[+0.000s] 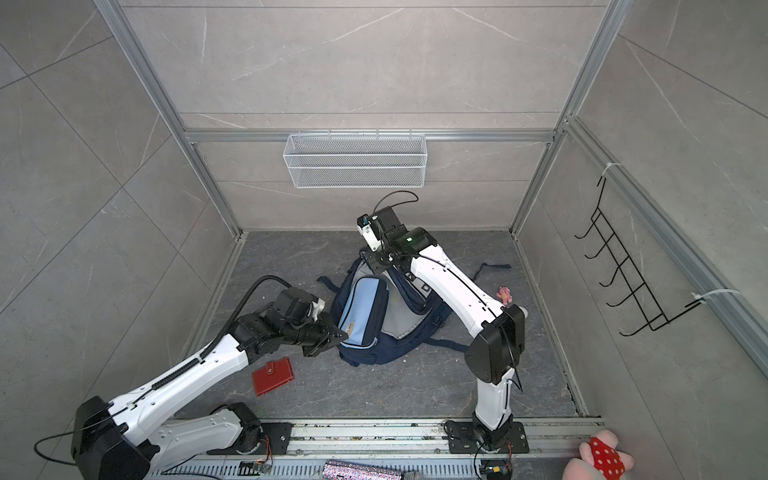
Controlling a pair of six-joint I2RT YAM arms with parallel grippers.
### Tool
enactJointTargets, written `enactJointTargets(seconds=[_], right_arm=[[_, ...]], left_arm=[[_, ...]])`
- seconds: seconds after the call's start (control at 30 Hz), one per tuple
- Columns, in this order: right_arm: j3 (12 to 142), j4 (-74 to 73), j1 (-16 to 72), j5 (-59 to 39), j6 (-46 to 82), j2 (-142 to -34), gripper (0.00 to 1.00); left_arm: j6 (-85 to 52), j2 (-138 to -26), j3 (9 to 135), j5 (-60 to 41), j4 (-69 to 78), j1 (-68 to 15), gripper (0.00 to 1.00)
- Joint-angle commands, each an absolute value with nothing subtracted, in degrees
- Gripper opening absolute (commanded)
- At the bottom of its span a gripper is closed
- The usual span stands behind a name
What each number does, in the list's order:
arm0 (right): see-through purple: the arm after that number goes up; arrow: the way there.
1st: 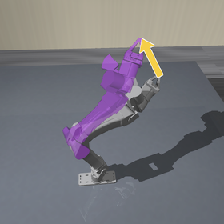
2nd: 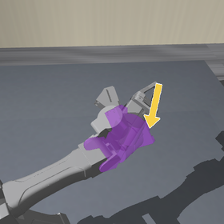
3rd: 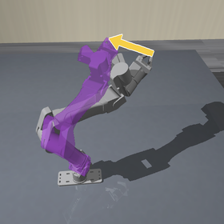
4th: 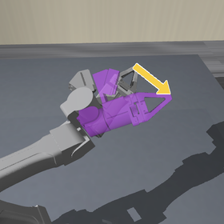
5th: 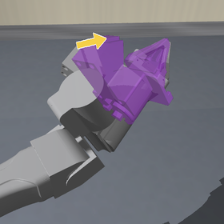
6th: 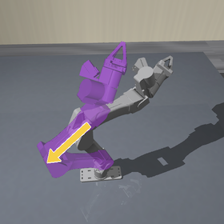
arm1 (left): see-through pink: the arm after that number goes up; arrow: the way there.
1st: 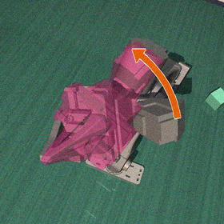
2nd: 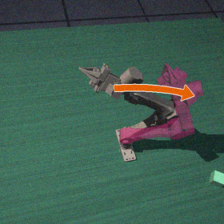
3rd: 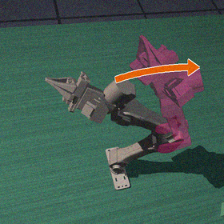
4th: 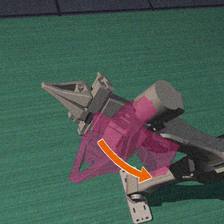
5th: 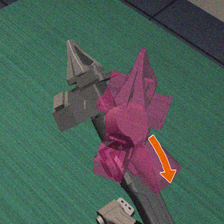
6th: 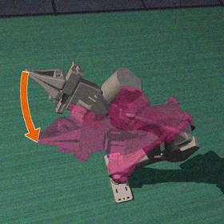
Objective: Pack the student bag
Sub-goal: 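Lift the pencil case into the bag with the left gripper while the right holds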
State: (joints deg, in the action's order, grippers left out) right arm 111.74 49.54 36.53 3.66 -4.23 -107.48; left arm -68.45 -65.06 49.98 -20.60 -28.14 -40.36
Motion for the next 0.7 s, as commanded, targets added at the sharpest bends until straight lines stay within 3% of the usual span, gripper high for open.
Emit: enactJointTargets(seconds=[0.0,0.37,0.67], right_arm=[[114.66,46.76,37.97,3.99,-2.94,-105.53,0.0],[110.25,44.65,41.13,6.0,-0.98,-101.6,0.0],[110.48,44.25,41.8,5.19,0.77,-101.73,0.0]], left_arm=[[-70.84,-67.55,50.97,-17.98,-18.87,-40.34,0.0],[-78.47,-82.19,57.86,-2.05,-3.07,-41.96,0.0],[-81.07,-95.87,63.53,0.88,17.28,-45.03,0.0]])
